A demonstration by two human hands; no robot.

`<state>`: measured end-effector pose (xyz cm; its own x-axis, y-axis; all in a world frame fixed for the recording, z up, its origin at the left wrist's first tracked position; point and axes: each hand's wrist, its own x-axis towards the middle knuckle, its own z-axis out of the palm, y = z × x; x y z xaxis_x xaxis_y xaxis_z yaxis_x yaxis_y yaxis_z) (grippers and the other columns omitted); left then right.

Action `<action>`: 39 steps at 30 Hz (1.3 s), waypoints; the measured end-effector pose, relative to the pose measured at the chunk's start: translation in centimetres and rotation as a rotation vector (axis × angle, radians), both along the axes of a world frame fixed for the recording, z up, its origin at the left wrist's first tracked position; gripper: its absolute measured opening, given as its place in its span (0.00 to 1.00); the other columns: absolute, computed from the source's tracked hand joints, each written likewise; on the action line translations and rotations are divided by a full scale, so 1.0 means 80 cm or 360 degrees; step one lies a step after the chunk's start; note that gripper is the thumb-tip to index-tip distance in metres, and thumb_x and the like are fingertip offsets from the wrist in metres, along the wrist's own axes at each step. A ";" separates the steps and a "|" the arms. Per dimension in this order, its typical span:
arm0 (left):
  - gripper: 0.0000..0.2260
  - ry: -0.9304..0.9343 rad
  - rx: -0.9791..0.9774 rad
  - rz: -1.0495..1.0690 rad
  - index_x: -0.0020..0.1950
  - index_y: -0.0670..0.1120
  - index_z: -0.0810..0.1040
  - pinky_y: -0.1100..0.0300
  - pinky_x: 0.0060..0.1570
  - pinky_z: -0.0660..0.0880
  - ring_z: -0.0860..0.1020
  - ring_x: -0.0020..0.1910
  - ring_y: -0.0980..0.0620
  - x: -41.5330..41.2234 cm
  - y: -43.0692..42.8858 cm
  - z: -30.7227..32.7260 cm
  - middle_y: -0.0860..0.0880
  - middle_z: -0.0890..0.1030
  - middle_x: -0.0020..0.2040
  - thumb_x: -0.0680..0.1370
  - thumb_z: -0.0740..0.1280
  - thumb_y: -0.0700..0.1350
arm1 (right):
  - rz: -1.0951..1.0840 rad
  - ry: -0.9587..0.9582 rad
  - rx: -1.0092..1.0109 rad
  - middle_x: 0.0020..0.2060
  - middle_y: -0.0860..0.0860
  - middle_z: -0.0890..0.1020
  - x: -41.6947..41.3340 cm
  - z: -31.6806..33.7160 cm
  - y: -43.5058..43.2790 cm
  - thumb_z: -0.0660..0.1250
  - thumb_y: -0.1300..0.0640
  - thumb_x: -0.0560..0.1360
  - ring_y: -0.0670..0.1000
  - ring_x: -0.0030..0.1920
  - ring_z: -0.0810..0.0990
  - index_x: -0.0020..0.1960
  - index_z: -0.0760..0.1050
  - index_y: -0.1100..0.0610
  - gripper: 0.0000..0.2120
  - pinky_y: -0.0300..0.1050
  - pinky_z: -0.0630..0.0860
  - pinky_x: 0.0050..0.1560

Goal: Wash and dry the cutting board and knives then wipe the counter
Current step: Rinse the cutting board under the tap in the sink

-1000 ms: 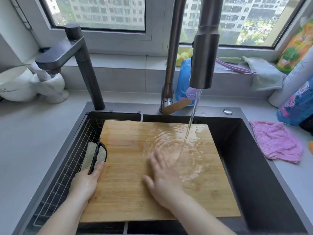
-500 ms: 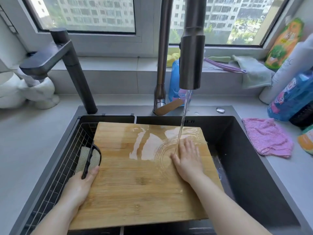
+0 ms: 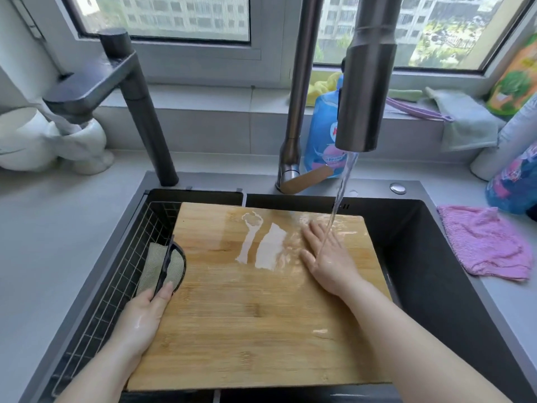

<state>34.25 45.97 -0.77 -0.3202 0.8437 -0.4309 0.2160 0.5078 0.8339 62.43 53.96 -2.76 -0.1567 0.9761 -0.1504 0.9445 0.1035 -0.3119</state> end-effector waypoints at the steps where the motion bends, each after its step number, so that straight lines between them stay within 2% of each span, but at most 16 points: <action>1: 0.27 0.0015 0.0033 -0.0007 0.70 0.35 0.64 0.50 0.68 0.60 0.65 0.69 0.41 -0.001 0.000 -0.003 0.41 0.66 0.71 0.78 0.59 0.52 | -0.0058 0.0010 0.0043 0.76 0.50 0.48 0.013 -0.001 -0.002 0.48 0.48 0.81 0.49 0.76 0.44 0.76 0.48 0.53 0.26 0.43 0.40 0.74; 4: 0.30 -0.0017 0.0000 -0.0030 0.65 0.35 0.71 0.49 0.63 0.67 0.74 0.58 0.42 -0.001 0.002 -0.005 0.41 0.76 0.61 0.73 0.61 0.57 | -0.0562 0.0055 0.0086 0.74 0.55 0.57 0.054 -0.009 -0.013 0.52 0.51 0.80 0.54 0.74 0.54 0.74 0.57 0.57 0.23 0.49 0.50 0.74; 7: 0.32 0.0001 -0.0004 -0.0024 0.64 0.36 0.72 0.47 0.62 0.69 0.75 0.57 0.40 -0.001 0.005 -0.006 0.39 0.78 0.59 0.70 0.61 0.60 | -0.0870 0.0063 -0.0087 0.76 0.57 0.52 0.059 -0.011 -0.034 0.49 0.49 0.81 0.55 0.76 0.50 0.75 0.51 0.57 0.26 0.51 0.49 0.75; 10: 0.29 0.0027 -0.0022 -0.0030 0.65 0.36 0.71 0.46 0.62 0.69 0.75 0.58 0.39 0.002 0.006 -0.004 0.38 0.77 0.60 0.74 0.61 0.57 | -0.0569 -0.0001 -0.0048 0.76 0.51 0.42 0.025 -0.006 -0.065 0.42 0.40 0.78 0.52 0.76 0.39 0.76 0.44 0.53 0.31 0.46 0.38 0.74; 13: 0.24 0.0043 0.0012 -0.0026 0.63 0.34 0.72 0.50 0.57 0.69 0.75 0.57 0.39 0.003 0.005 -0.001 0.37 0.77 0.60 0.77 0.60 0.53 | -0.0090 0.0007 -0.0114 0.68 0.44 0.32 -0.004 -0.004 -0.108 0.25 0.26 0.58 0.45 0.69 0.29 0.72 0.34 0.50 0.48 0.42 0.31 0.69; 15: 0.24 0.0036 0.0026 -0.0042 0.64 0.34 0.71 0.51 0.57 0.67 0.74 0.58 0.39 0.002 0.004 -0.001 0.36 0.75 0.62 0.78 0.59 0.52 | -0.0057 -0.0056 -0.0161 0.67 0.43 0.31 0.015 -0.010 -0.122 0.17 0.25 0.50 0.44 0.68 0.29 0.69 0.31 0.50 0.53 0.41 0.31 0.68; 17: 0.24 0.0035 0.0017 -0.0064 0.64 0.33 0.70 0.51 0.58 0.67 0.74 0.58 0.39 0.003 0.005 0.000 0.36 0.74 0.62 0.78 0.59 0.51 | -0.0319 -0.0089 -0.0107 0.71 0.45 0.35 0.048 -0.015 -0.125 0.26 0.25 0.63 0.44 0.72 0.34 0.74 0.37 0.50 0.46 0.41 0.35 0.72; 20: 0.17 0.0064 -0.0010 -0.0045 0.54 0.38 0.77 0.54 0.47 0.70 0.76 0.49 0.41 0.004 0.007 0.000 0.38 0.77 0.56 0.79 0.59 0.50 | -0.0728 -0.0110 -0.0232 0.76 0.52 0.43 0.067 -0.009 -0.128 0.46 0.43 0.80 0.50 0.76 0.43 0.76 0.42 0.54 0.29 0.46 0.42 0.75; 22: 0.13 0.0074 0.0043 -0.0056 0.39 0.45 0.74 0.59 0.36 0.66 0.73 0.37 0.51 0.007 0.005 0.003 0.42 0.76 0.47 0.79 0.58 0.49 | -0.0728 -0.0086 -0.0250 0.76 0.53 0.40 0.047 -0.007 -0.131 0.44 0.43 0.80 0.51 0.76 0.39 0.76 0.39 0.56 0.30 0.47 0.39 0.74; 23: 0.14 0.0063 0.0057 -0.0061 0.37 0.45 0.73 0.59 0.36 0.65 0.71 0.35 0.52 0.009 0.004 0.005 0.42 0.76 0.46 0.79 0.58 0.49 | -0.0631 -0.0087 -0.0241 0.75 0.52 0.37 0.033 -0.005 -0.133 0.42 0.40 0.79 0.51 0.75 0.36 0.75 0.36 0.56 0.32 0.46 0.37 0.74; 28: 0.20 0.0059 -0.0001 -0.0028 0.61 0.34 0.73 0.56 0.51 0.65 0.72 0.47 0.47 0.009 0.002 0.005 0.41 0.76 0.54 0.79 0.59 0.50 | -0.0162 -0.0124 -0.0215 0.66 0.47 0.29 0.000 -0.006 -0.144 0.20 0.25 0.52 0.45 0.67 0.28 0.67 0.27 0.55 0.51 0.43 0.31 0.68; 30: 0.22 0.0095 -0.0022 -0.0031 0.62 0.33 0.72 0.54 0.51 0.69 0.75 0.46 0.44 0.007 0.002 0.004 0.39 0.78 0.56 0.78 0.59 0.51 | -0.0374 -0.0089 -0.0167 0.71 0.47 0.33 0.028 -0.013 -0.135 0.30 0.26 0.65 0.45 0.72 0.33 0.73 0.34 0.54 0.46 0.43 0.34 0.71; 32: 0.22 0.0069 -0.0007 -0.0029 0.61 0.33 0.73 0.55 0.44 0.69 0.74 0.39 0.48 0.008 0.002 0.007 0.42 0.79 0.48 0.79 0.59 0.50 | -0.0721 0.0030 -0.0235 0.76 0.51 0.45 0.062 -0.013 -0.124 0.45 0.41 0.79 0.50 0.76 0.44 0.76 0.44 0.54 0.31 0.47 0.44 0.75; 34: 0.22 0.0054 0.0023 -0.0030 0.62 0.33 0.72 0.55 0.46 0.69 0.75 0.41 0.46 0.009 0.003 0.007 0.43 0.79 0.46 0.78 0.60 0.50 | -0.0871 0.0219 -0.0341 0.76 0.53 0.51 0.080 -0.009 -0.118 0.50 0.48 0.81 0.52 0.76 0.51 0.76 0.47 0.56 0.27 0.47 0.51 0.74; 36: 0.24 0.0067 0.0031 -0.0014 0.64 0.33 0.70 0.54 0.53 0.67 0.75 0.52 0.40 0.010 0.004 0.009 0.41 0.78 0.53 0.78 0.60 0.51 | -0.0875 0.0299 -0.0368 0.76 0.53 0.54 0.083 -0.004 -0.110 0.52 0.50 0.80 0.52 0.75 0.53 0.76 0.49 0.58 0.28 0.47 0.53 0.73; 39: 0.18 0.0059 0.0032 -0.0025 0.51 0.36 0.77 0.59 0.38 0.68 0.77 0.44 0.43 0.010 0.003 0.006 0.46 0.78 0.40 0.77 0.61 0.51 | -0.0958 0.0437 -0.0283 0.74 0.54 0.58 0.084 0.001 -0.088 0.55 0.50 0.80 0.54 0.74 0.57 0.75 0.52 0.59 0.27 0.51 0.57 0.73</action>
<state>35.04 46.18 -0.31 -0.3223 0.8572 -0.4017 0.2550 0.4873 0.8352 69.15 46.93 -2.65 0.3501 0.8694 -0.3488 0.7056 -0.4896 -0.5122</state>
